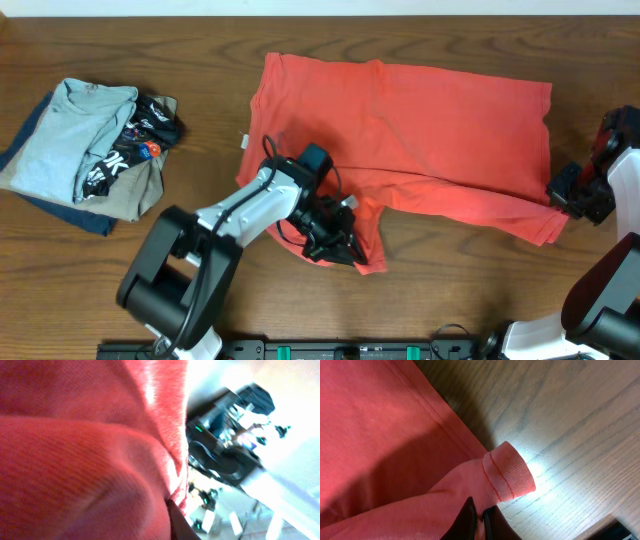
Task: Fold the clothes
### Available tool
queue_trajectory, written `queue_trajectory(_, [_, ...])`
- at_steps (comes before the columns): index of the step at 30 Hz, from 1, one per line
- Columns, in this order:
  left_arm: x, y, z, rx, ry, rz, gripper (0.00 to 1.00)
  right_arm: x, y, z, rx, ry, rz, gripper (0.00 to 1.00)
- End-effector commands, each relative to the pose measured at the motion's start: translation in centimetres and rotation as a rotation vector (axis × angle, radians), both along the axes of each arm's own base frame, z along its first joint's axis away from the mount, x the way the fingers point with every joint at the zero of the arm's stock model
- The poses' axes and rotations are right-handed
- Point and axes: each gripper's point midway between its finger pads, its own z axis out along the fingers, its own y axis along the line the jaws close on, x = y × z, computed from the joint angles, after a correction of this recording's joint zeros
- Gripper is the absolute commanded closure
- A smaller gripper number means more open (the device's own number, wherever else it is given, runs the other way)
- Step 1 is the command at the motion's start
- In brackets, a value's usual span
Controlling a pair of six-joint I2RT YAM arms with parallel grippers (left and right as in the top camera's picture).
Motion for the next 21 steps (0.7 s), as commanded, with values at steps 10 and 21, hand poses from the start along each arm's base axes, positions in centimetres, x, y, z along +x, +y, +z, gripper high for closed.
queue_trajectory(10, [0.2,0.6,-0.1,0.053,-0.143,-0.033,0.89,-0.1,-0.1,0.1,-0.016,0.009,0.020,0.94])
queue_trajectory(21, [4.2,-0.6,6.0,-0.070,-0.538,0.012,0.94,-0.3,-0.3,0.1,-0.019,0.013,0.014,0.94])
